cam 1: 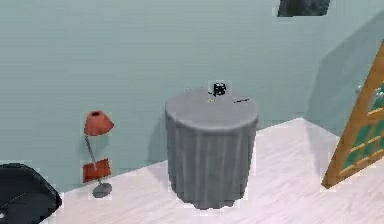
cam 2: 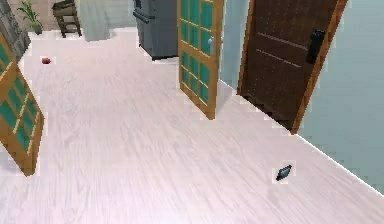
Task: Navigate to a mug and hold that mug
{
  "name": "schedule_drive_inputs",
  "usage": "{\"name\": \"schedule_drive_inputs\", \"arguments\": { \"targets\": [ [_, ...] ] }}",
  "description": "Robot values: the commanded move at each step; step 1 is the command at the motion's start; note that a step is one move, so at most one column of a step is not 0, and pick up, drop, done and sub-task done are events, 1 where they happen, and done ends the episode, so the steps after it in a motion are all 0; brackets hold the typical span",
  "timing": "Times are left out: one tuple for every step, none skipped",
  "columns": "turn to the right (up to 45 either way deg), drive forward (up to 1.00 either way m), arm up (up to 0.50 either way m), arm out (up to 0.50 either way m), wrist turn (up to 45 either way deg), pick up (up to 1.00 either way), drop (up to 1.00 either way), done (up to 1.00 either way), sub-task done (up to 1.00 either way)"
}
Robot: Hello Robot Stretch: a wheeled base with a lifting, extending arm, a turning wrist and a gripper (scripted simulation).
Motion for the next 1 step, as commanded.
{"name": "schedule_drive_inputs", "arguments": {
  "targets": [
    [0.0, 0.10, 0.00, 0.00, 0.0, 0.00, 0.00, 0.00, 0.00]
  ]
}}
